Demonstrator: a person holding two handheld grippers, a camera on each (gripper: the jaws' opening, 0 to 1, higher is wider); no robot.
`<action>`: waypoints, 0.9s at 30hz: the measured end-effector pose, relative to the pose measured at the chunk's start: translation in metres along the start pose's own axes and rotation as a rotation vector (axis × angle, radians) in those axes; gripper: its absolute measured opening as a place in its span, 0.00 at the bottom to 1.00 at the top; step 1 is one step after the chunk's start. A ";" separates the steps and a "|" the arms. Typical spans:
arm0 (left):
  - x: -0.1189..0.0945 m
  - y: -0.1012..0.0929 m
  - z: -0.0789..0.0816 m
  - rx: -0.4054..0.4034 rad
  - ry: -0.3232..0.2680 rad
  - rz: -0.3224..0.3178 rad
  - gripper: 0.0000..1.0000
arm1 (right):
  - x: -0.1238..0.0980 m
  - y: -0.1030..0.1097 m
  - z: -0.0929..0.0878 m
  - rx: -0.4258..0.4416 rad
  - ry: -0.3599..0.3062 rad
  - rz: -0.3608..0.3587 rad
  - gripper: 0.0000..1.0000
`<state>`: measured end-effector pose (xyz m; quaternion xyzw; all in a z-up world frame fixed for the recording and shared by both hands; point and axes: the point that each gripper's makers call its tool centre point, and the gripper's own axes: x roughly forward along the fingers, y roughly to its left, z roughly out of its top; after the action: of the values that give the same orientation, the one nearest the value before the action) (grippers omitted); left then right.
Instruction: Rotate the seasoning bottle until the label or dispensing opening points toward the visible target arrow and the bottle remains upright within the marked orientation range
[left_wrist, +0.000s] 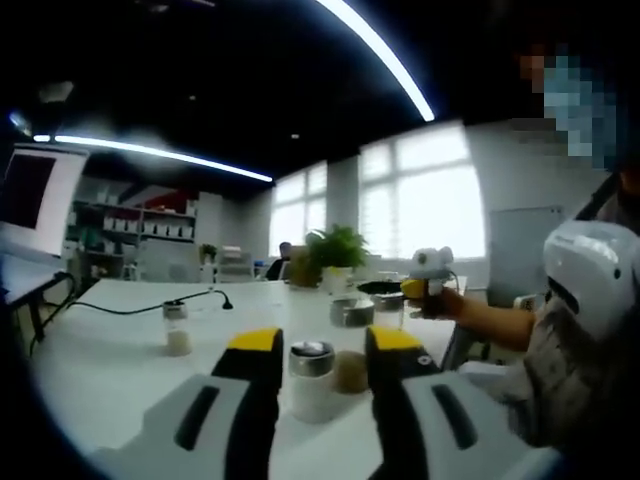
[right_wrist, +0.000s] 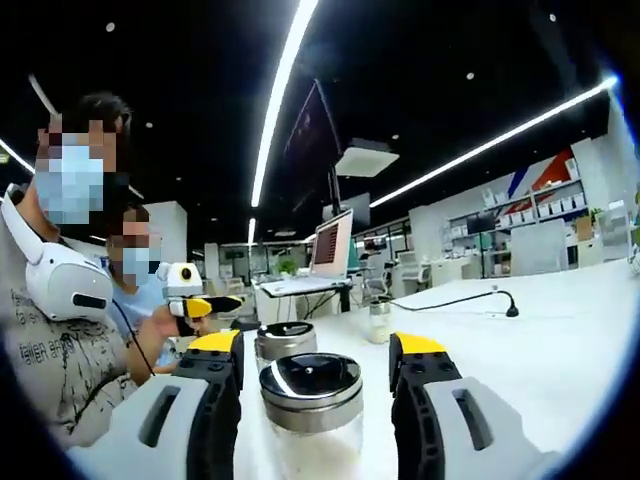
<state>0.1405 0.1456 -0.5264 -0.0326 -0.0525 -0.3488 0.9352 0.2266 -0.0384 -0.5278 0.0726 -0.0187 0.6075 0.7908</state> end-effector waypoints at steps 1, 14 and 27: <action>0.000 0.000 0.000 0.002 -0.001 0.001 0.34 | 0.001 -0.001 -0.002 -0.003 0.012 -0.005 0.55; 0.007 -0.004 -0.007 -0.003 0.025 -0.013 0.35 | 0.005 0.002 -0.010 -0.061 0.094 0.056 0.42; 0.006 -0.007 -0.007 -0.008 0.024 -0.028 0.34 | 0.005 0.014 -0.014 -0.022 0.140 0.258 0.41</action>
<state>0.1408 0.1353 -0.5326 -0.0314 -0.0404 -0.3623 0.9307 0.2136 -0.0279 -0.5396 0.0182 0.0206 0.7075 0.7061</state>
